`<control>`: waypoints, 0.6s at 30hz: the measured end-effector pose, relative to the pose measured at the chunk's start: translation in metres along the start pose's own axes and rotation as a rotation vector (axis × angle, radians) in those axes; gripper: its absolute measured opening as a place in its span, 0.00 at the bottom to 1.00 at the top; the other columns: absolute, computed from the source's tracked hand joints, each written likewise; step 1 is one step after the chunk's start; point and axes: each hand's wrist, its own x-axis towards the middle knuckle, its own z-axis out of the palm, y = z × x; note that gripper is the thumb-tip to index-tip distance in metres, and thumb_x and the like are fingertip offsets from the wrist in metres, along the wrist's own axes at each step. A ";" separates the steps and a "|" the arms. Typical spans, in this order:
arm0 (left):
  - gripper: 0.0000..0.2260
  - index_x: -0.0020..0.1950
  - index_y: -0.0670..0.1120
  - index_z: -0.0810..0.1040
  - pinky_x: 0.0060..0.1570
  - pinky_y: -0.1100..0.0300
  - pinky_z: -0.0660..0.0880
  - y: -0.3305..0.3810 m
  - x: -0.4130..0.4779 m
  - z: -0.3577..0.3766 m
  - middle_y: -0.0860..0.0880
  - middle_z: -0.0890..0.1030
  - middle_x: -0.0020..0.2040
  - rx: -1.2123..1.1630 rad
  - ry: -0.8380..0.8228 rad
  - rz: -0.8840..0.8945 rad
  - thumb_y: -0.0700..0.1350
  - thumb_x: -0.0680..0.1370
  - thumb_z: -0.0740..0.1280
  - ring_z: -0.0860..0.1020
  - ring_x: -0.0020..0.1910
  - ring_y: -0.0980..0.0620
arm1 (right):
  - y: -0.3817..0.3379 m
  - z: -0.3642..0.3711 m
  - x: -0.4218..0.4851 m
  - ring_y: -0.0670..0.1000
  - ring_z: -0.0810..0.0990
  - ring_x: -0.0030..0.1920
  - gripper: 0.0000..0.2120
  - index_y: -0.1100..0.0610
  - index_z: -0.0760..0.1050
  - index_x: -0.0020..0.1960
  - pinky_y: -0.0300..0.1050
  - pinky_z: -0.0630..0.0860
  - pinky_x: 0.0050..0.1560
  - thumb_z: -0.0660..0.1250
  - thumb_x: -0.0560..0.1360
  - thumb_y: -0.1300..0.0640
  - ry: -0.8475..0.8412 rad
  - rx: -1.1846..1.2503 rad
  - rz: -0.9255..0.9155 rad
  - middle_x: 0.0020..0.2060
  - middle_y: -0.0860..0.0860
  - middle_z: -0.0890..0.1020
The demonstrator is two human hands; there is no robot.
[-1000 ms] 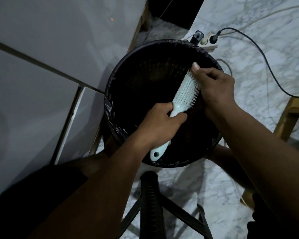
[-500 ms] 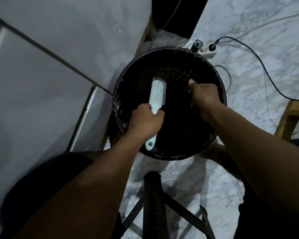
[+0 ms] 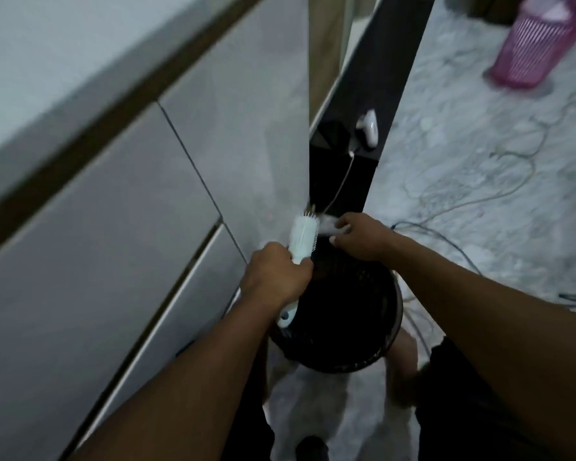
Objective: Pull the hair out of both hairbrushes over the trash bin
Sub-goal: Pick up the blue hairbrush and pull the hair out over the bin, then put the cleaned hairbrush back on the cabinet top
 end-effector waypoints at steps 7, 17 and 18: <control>0.20 0.45 0.43 0.81 0.38 0.55 0.78 0.075 -0.061 -0.133 0.44 0.83 0.43 0.006 0.306 0.167 0.60 0.71 0.66 0.83 0.41 0.42 | -0.109 -0.114 -0.097 0.59 0.80 0.57 0.20 0.60 0.76 0.64 0.50 0.76 0.56 0.70 0.76 0.52 0.246 -0.010 -0.200 0.60 0.58 0.80; 0.15 0.48 0.47 0.77 0.34 0.59 0.71 0.107 -0.152 -0.284 0.50 0.79 0.41 0.097 0.656 0.246 0.58 0.75 0.66 0.80 0.39 0.47 | -0.230 -0.173 -0.211 0.53 0.78 0.59 0.24 0.54 0.71 0.70 0.46 0.74 0.59 0.70 0.76 0.49 0.365 -0.003 -0.466 0.62 0.53 0.78; 0.14 0.48 0.47 0.76 0.33 0.59 0.70 0.105 -0.157 -0.295 0.50 0.79 0.41 0.105 0.680 0.235 0.58 0.75 0.66 0.79 0.39 0.47 | -0.240 -0.175 -0.216 0.54 0.79 0.59 0.25 0.53 0.70 0.70 0.48 0.74 0.59 0.70 0.76 0.48 0.371 -0.007 -0.481 0.63 0.53 0.78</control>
